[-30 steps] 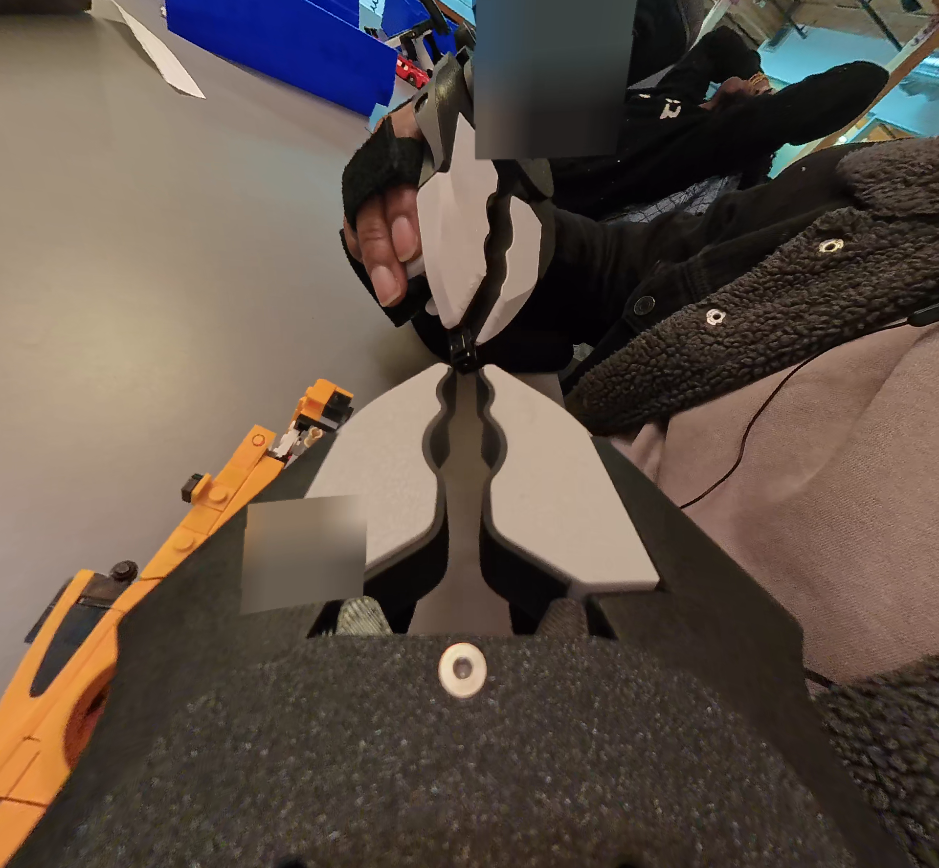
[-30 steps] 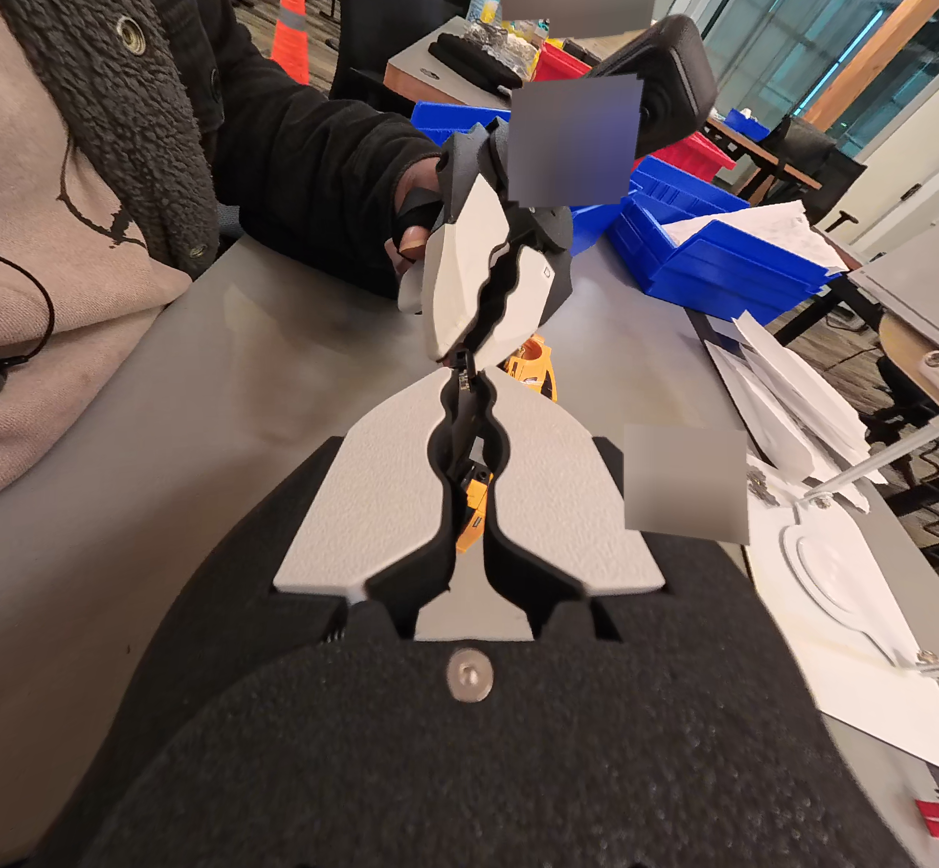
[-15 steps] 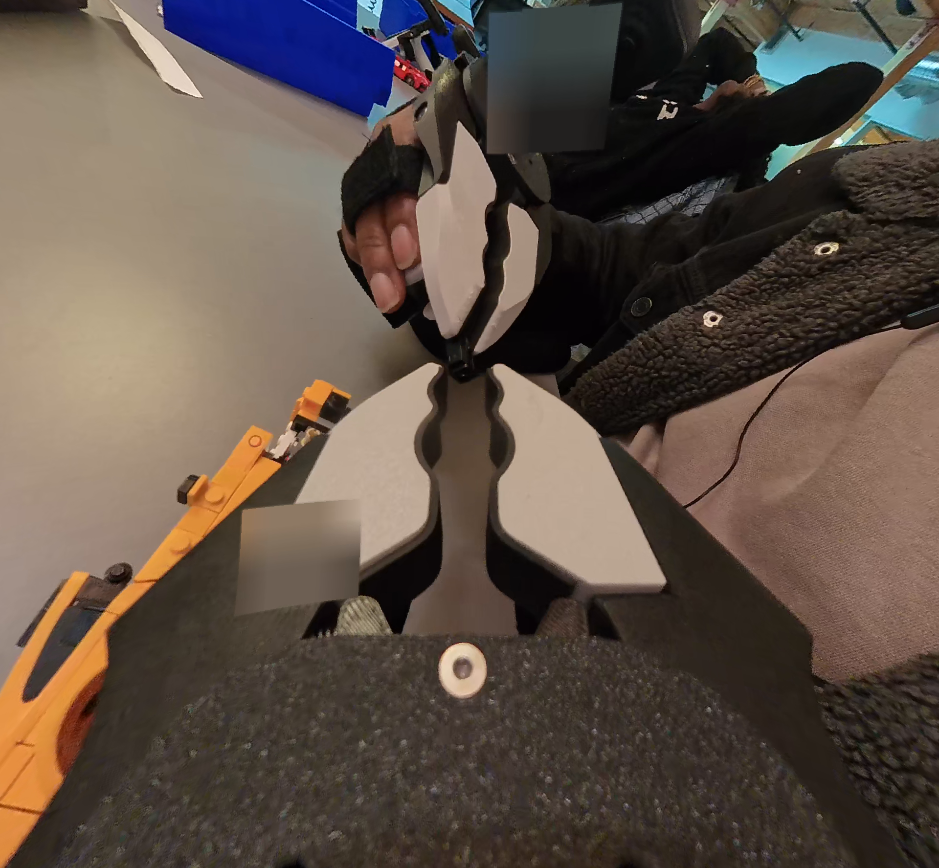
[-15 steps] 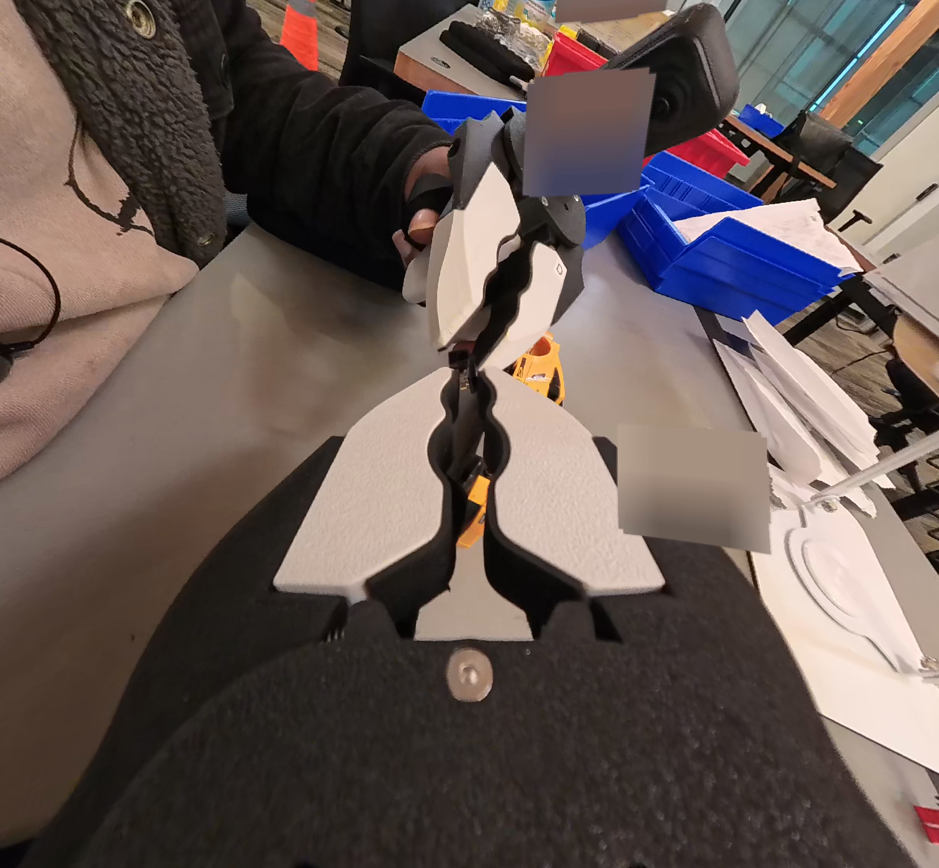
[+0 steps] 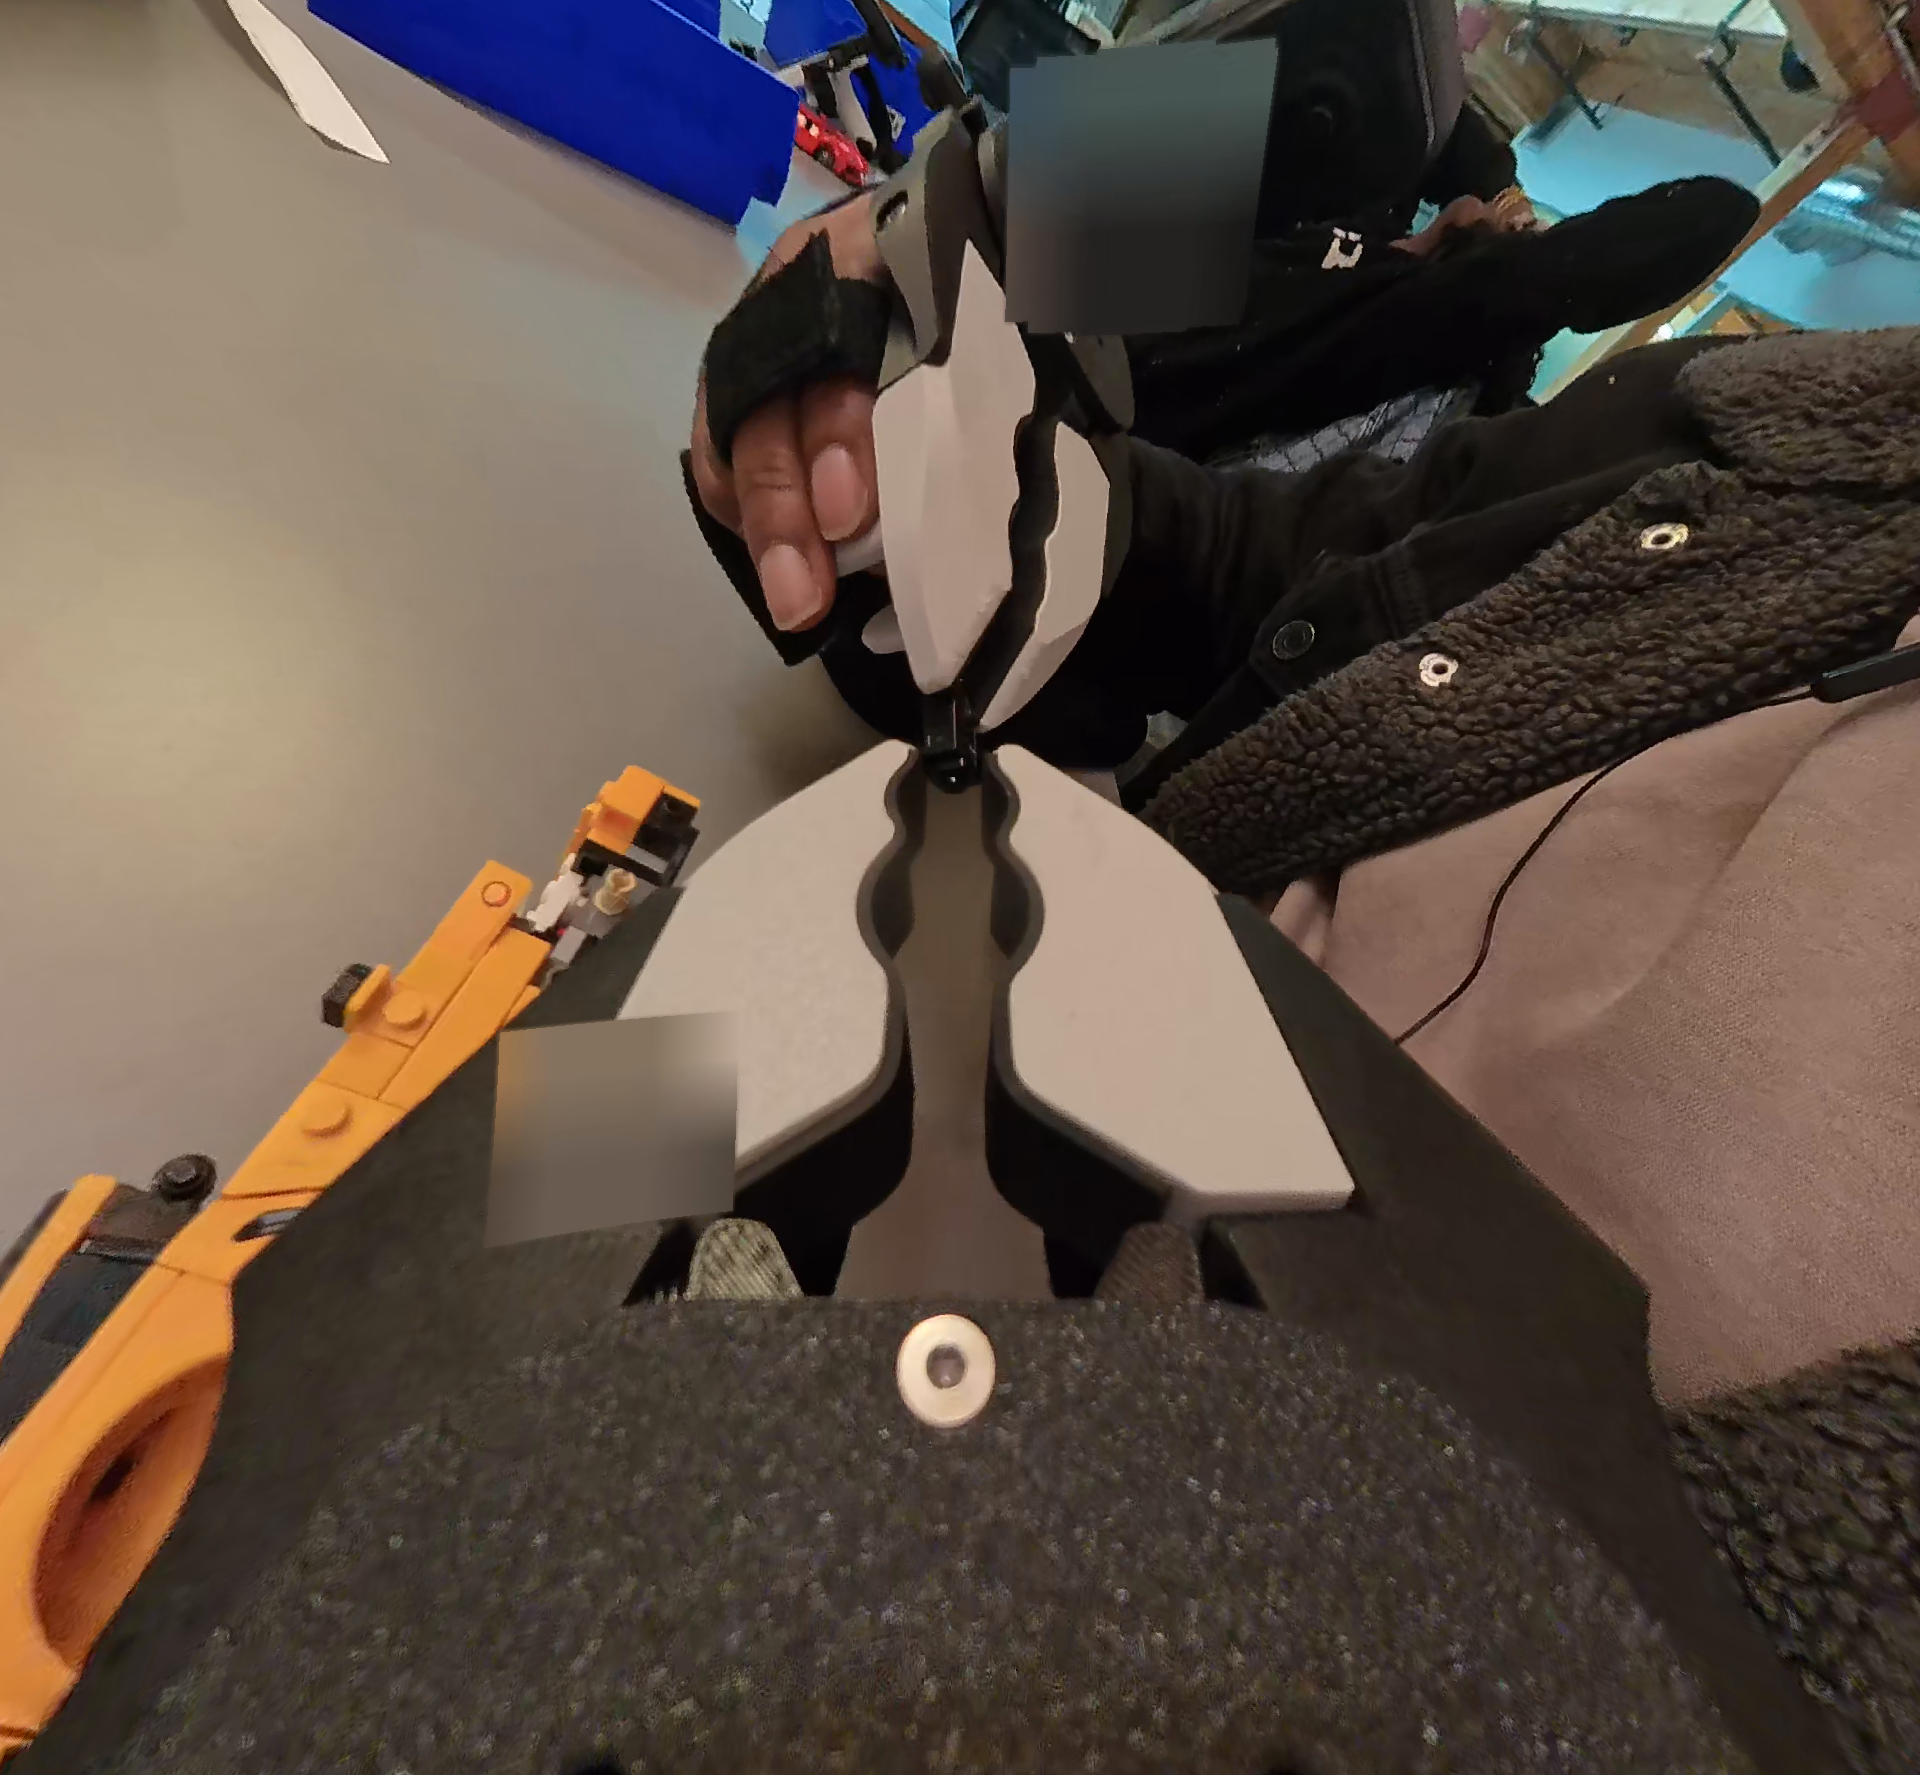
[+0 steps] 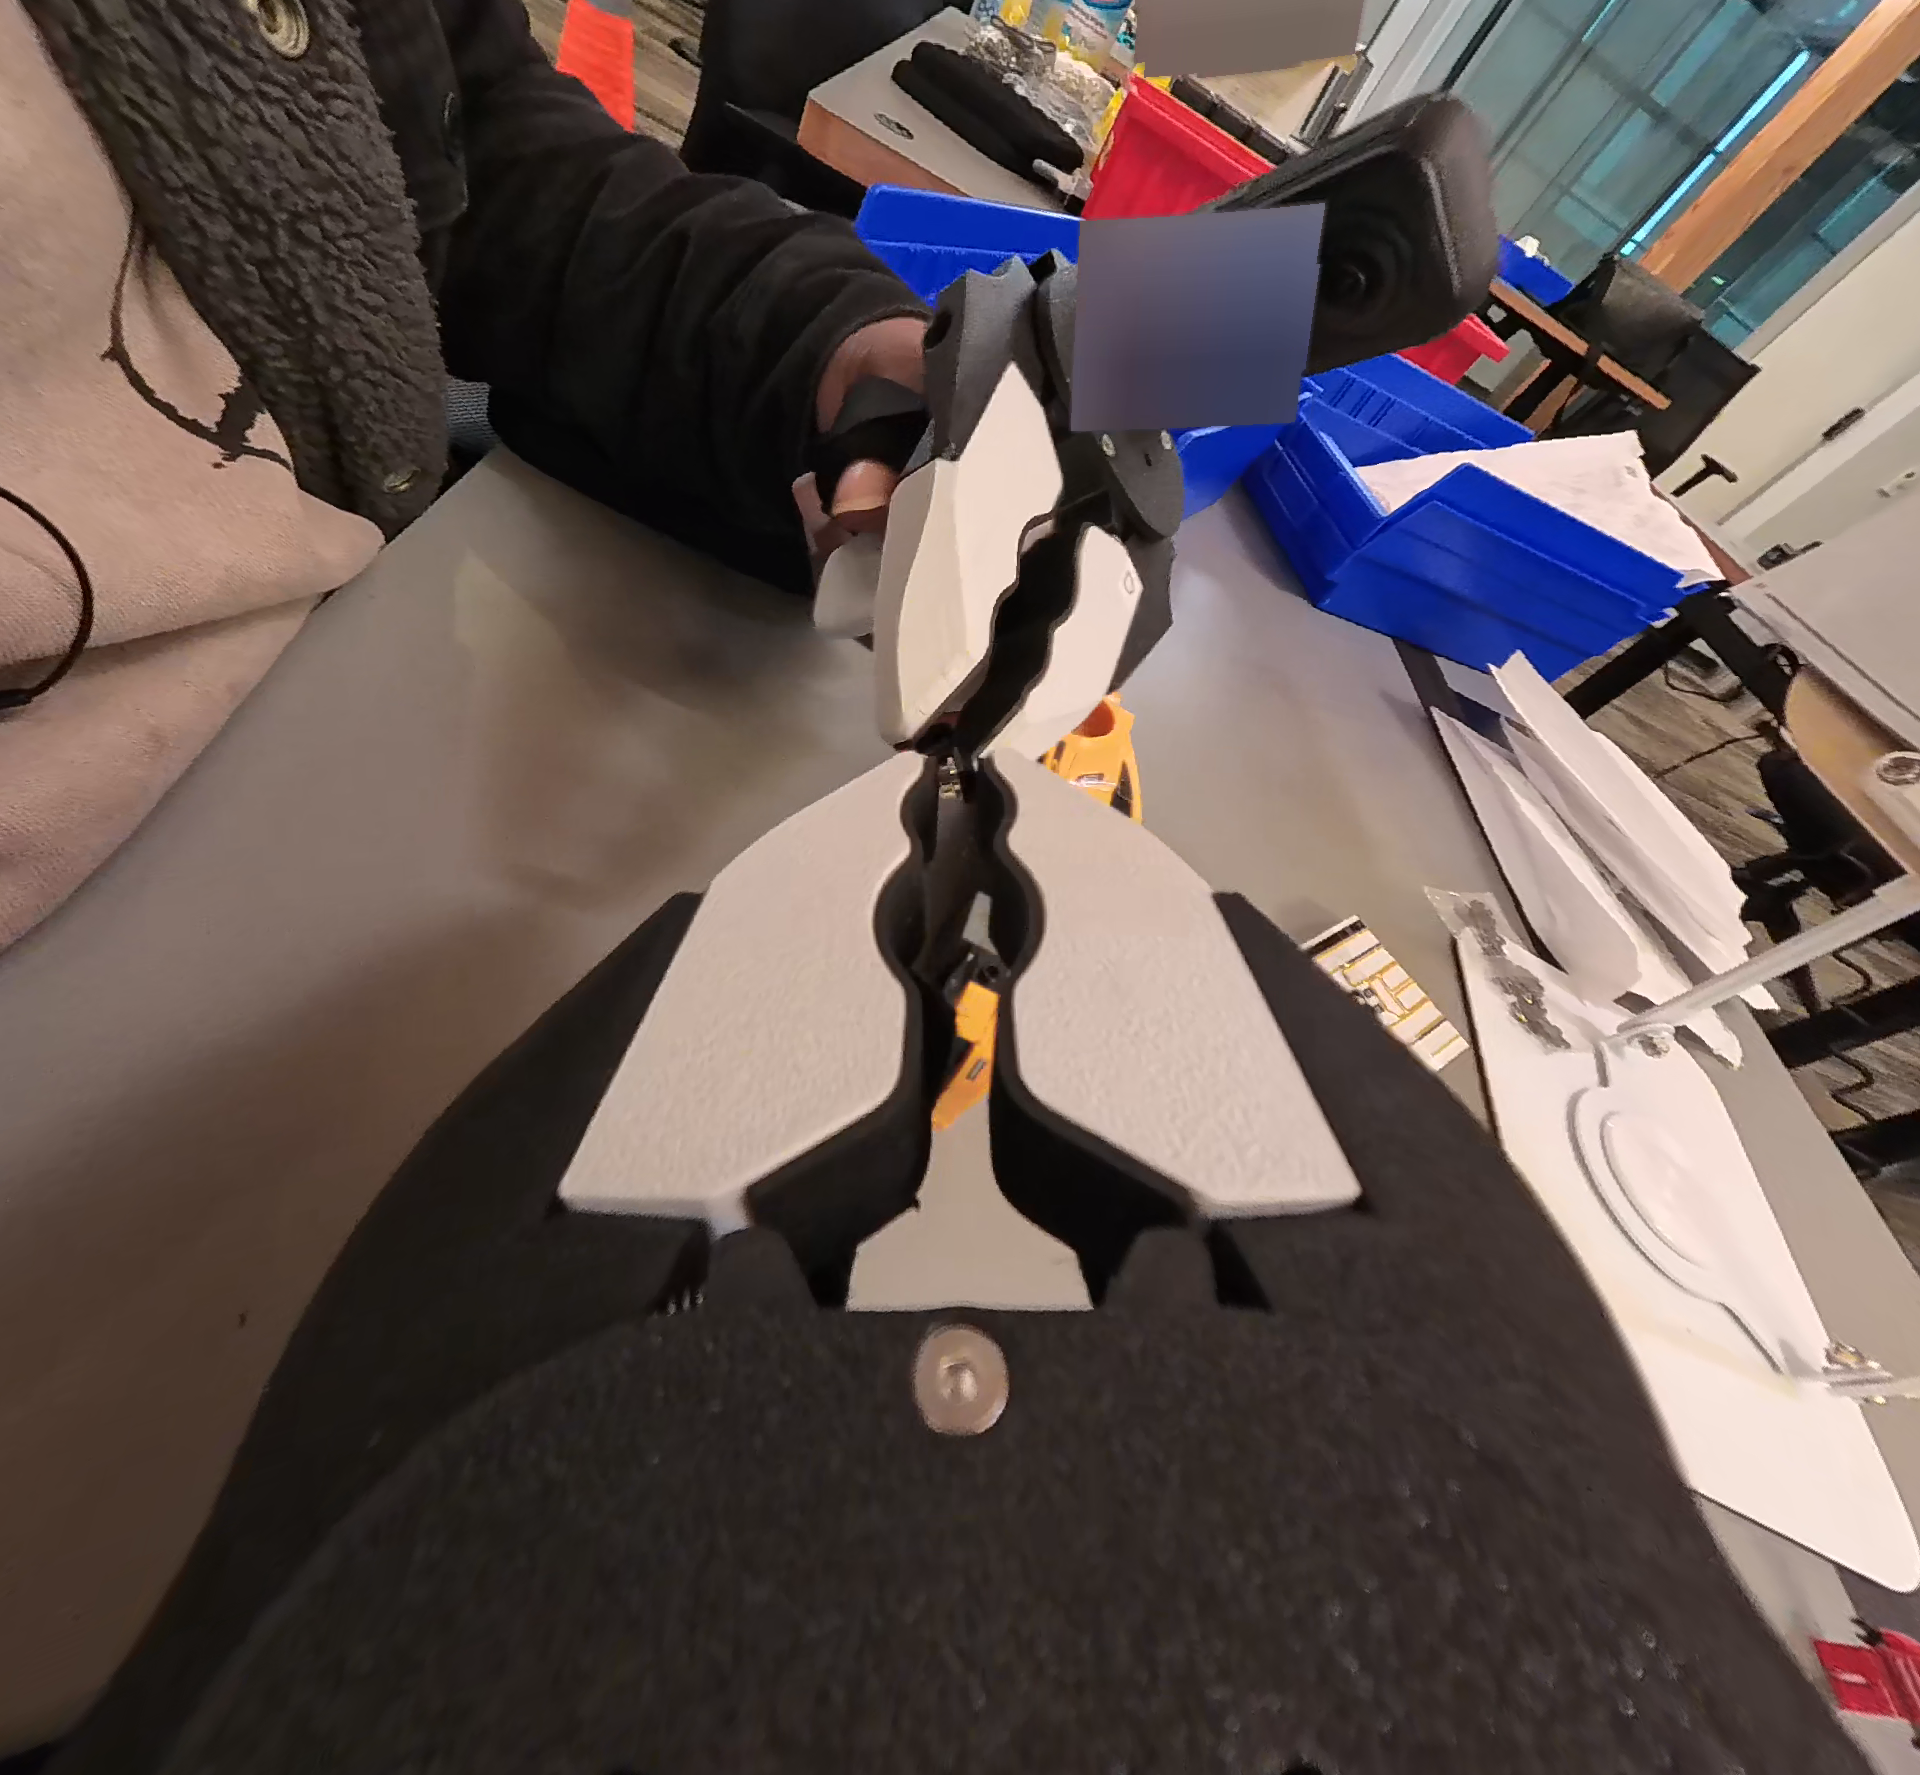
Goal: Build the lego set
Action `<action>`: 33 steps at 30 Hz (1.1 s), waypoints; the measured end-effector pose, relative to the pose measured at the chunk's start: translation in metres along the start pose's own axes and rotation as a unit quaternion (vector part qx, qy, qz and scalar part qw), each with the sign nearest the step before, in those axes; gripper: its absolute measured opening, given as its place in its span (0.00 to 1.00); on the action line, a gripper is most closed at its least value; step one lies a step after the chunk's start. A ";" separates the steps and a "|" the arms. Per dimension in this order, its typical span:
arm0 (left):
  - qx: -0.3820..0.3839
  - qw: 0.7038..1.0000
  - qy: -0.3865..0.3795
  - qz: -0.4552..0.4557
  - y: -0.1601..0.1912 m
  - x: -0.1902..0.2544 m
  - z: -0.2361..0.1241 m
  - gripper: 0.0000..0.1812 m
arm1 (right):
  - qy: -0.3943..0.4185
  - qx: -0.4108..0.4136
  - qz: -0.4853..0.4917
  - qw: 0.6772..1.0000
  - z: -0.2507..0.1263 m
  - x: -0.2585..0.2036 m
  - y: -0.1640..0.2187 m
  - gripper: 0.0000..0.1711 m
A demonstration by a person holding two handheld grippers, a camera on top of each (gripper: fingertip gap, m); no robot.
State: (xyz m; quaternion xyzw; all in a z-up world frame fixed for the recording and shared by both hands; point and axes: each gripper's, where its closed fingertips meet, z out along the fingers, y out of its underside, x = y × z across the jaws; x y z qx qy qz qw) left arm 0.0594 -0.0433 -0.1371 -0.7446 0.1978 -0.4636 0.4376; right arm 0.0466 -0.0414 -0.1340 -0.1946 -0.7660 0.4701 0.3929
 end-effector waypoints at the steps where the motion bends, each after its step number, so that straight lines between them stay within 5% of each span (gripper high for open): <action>1: 0.008 1.000 -0.002 -0.002 -0.002 -0.001 -0.001 0.05 | 0.007 -0.001 0.002 1.000 0.000 0.002 0.000 0.04; 11: 0.111 0.990 -0.085 0.010 -0.037 -0.026 -0.046 0.05 | 0.038 -0.082 0.078 0.993 -0.012 0.026 0.038 0.16; 21: 0.100 0.986 -0.127 0.031 -0.035 -0.034 -0.049 0.05 | -0.011 -0.186 0.135 0.973 0.007 0.004 0.087 0.29; 33: 0.075 0.980 -0.179 0.044 -0.030 -0.047 -0.053 0.05 | 0.055 -0.244 0.193 0.949 0.022 0.005 0.100 0.16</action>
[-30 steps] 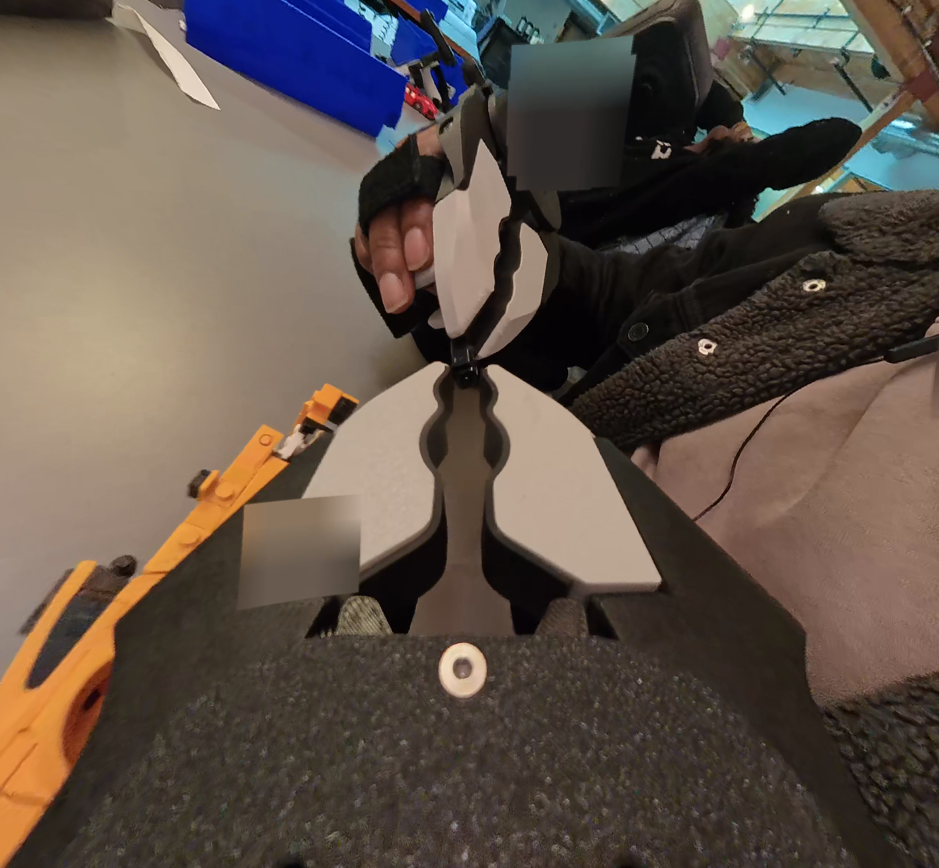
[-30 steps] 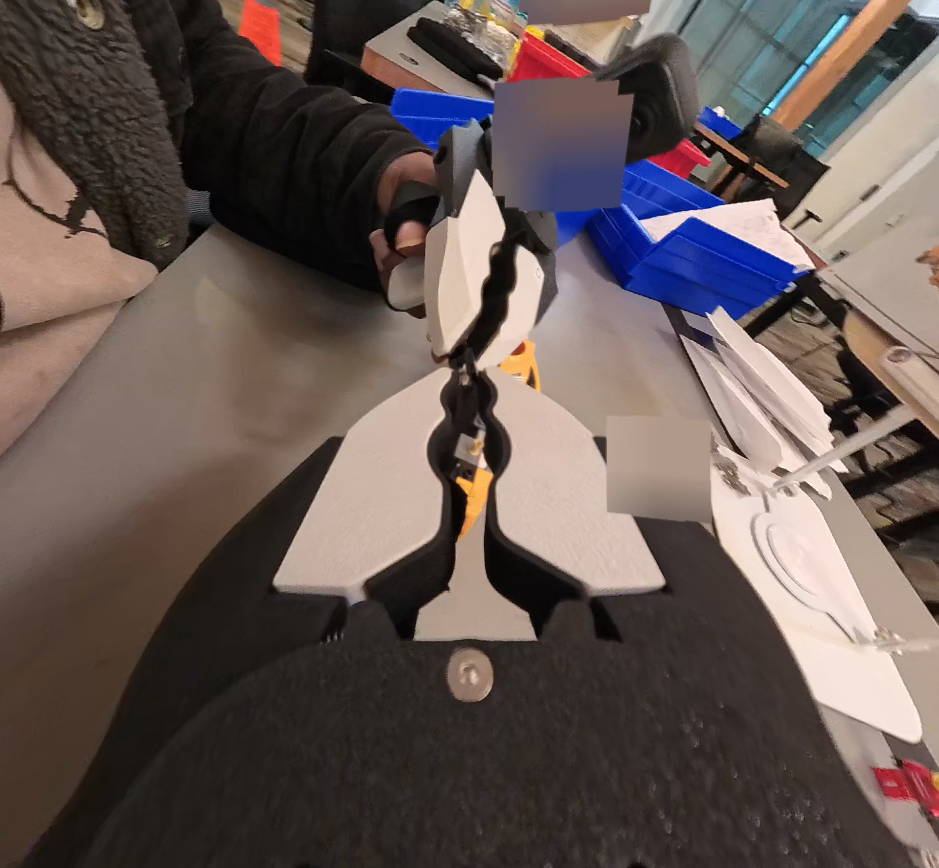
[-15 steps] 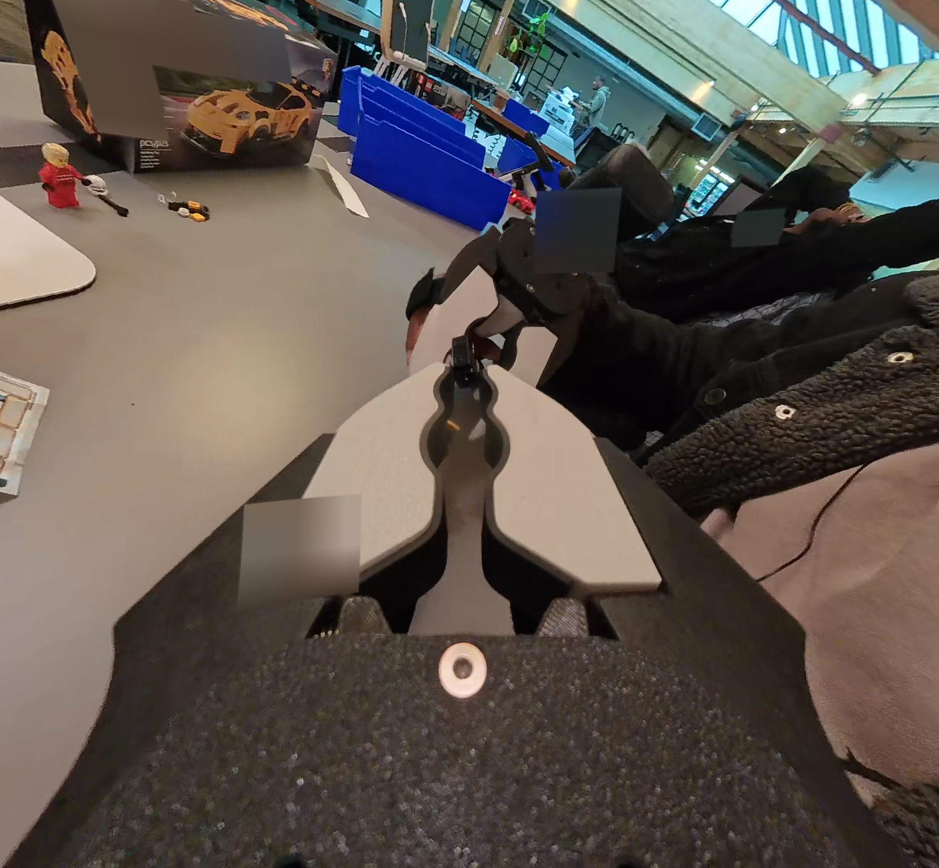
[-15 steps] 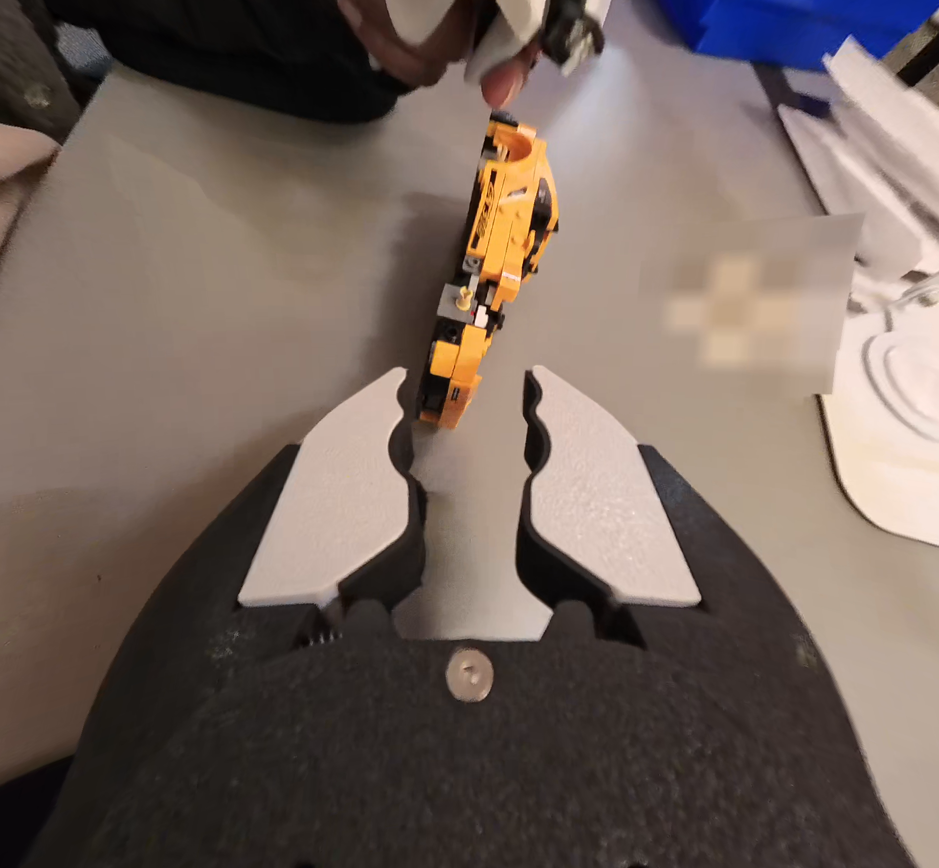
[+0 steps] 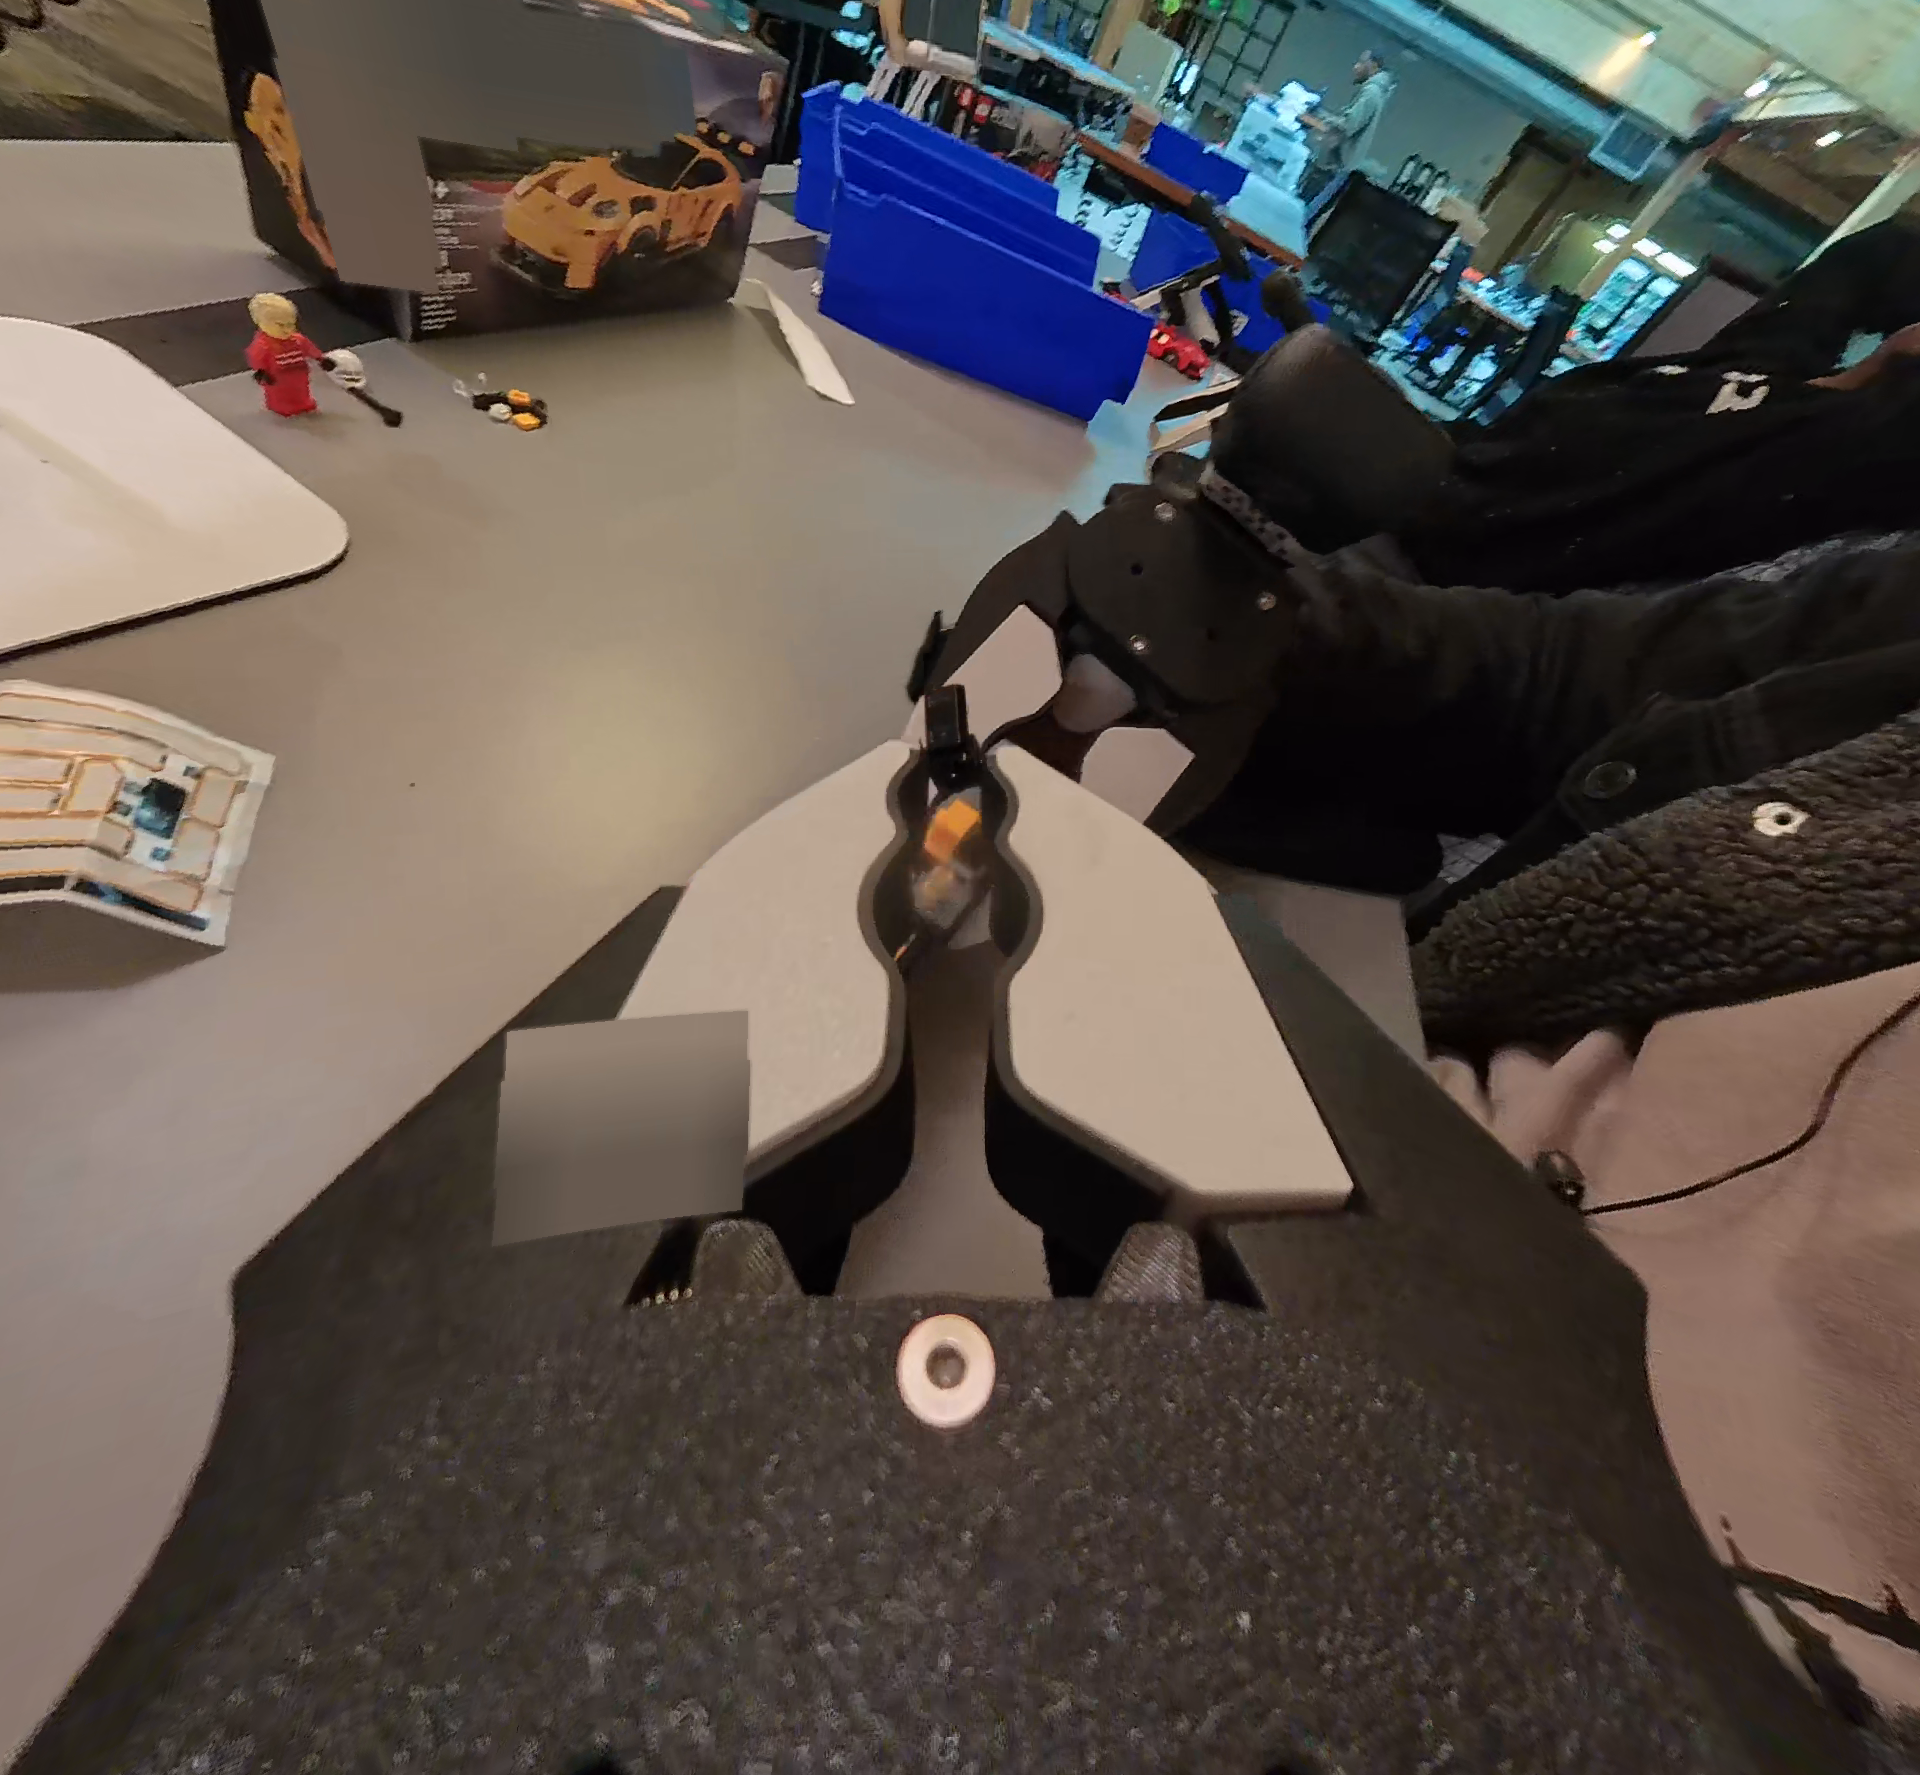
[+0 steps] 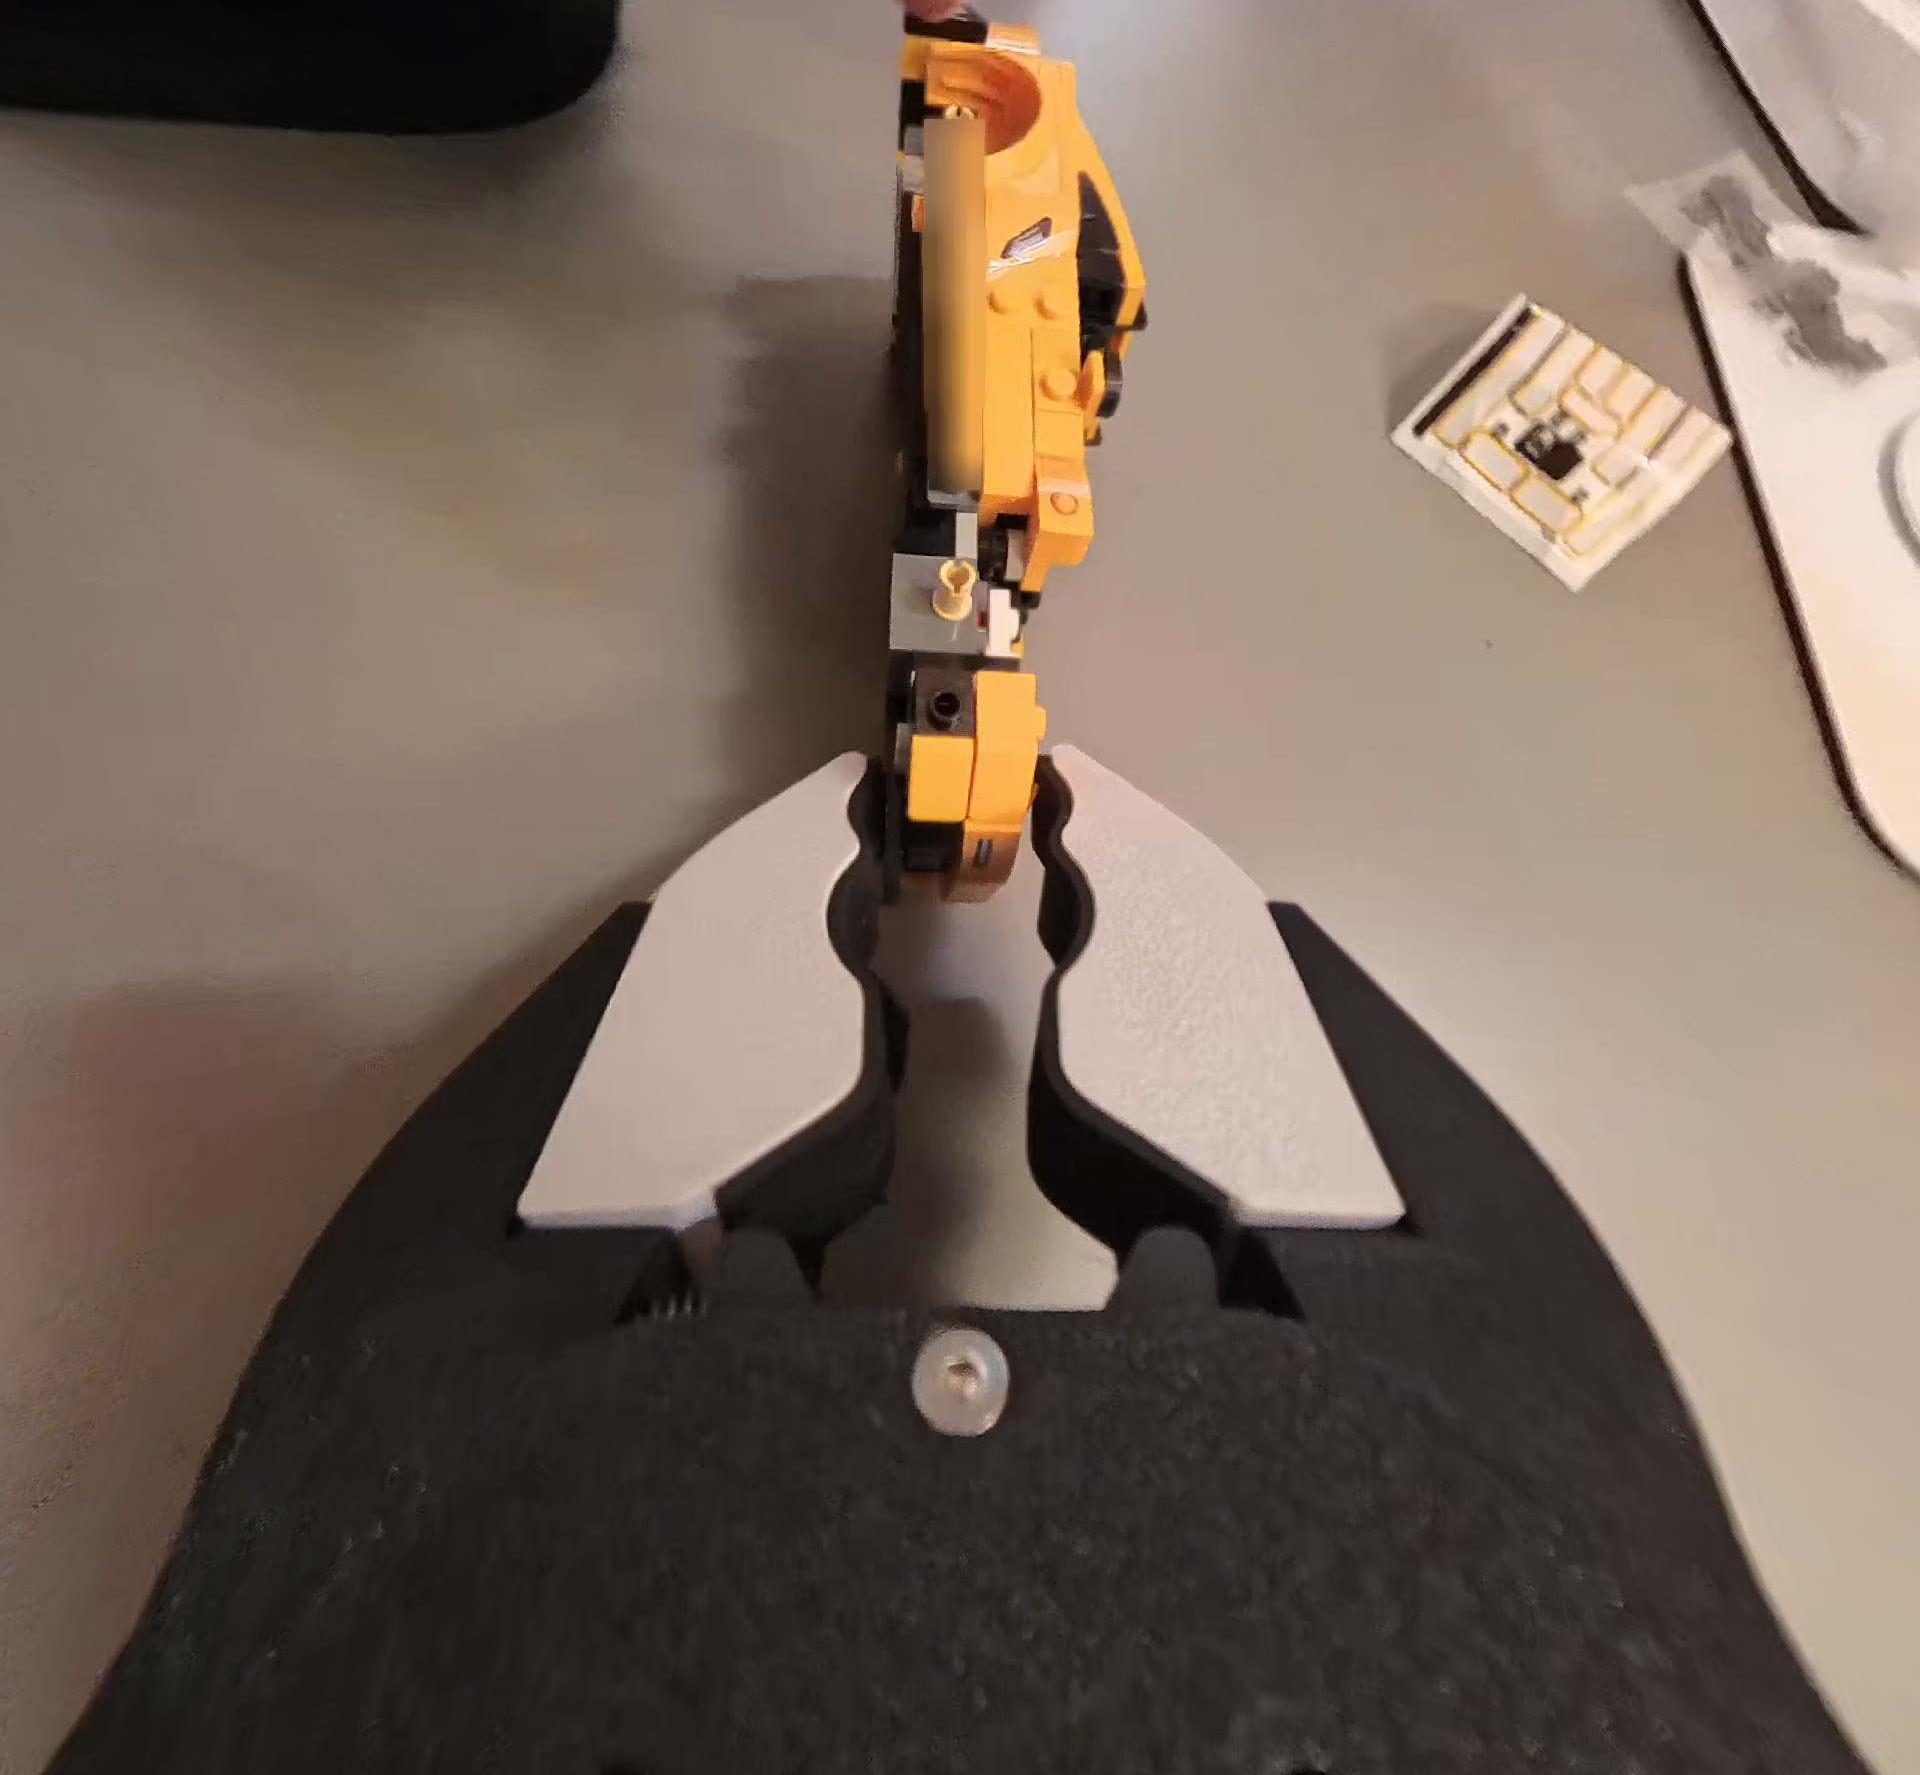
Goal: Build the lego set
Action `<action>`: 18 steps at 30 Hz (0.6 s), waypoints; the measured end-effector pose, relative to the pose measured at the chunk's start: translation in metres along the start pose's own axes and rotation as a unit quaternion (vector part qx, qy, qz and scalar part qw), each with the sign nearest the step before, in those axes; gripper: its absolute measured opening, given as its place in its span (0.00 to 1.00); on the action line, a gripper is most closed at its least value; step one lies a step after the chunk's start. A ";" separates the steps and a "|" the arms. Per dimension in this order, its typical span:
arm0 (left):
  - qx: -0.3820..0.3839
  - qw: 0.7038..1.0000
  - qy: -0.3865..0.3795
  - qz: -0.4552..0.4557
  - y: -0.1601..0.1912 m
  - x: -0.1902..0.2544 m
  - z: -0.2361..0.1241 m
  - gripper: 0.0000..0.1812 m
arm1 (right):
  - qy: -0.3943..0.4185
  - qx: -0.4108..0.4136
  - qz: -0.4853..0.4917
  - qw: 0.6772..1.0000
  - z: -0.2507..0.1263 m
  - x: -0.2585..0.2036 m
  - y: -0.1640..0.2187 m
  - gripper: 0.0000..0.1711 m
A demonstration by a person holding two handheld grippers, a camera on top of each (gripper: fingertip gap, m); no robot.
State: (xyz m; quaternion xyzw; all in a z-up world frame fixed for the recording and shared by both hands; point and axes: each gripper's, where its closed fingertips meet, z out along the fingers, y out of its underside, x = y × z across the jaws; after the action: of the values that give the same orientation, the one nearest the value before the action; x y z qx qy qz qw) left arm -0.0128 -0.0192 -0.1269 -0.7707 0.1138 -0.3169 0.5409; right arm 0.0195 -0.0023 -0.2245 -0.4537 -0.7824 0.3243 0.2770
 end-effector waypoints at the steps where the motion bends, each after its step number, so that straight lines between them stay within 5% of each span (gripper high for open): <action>1: -0.008 1.000 -0.013 0.006 0.002 -0.004 0.000 0.05 | 0.012 -0.004 0.023 1.000 0.000 0.001 0.000 0.15; 8: -0.091 0.989 -0.100 0.061 0.027 -0.023 0.004 0.05 | 0.096 -0.016 0.163 0.982 -0.003 0.010 0.005 0.16; 18: -0.167 0.962 -0.159 0.148 0.051 -0.026 0.014 0.05 | 0.080 0.006 0.167 0.983 -0.002 -0.011 -0.007 0.17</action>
State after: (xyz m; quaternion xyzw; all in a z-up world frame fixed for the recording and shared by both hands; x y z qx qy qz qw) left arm -0.0159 -0.0147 -0.1856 -0.8651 0.1898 -0.0831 0.4567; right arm 0.0216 -0.0143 -0.2192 -0.6008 -0.6693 0.3332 0.2830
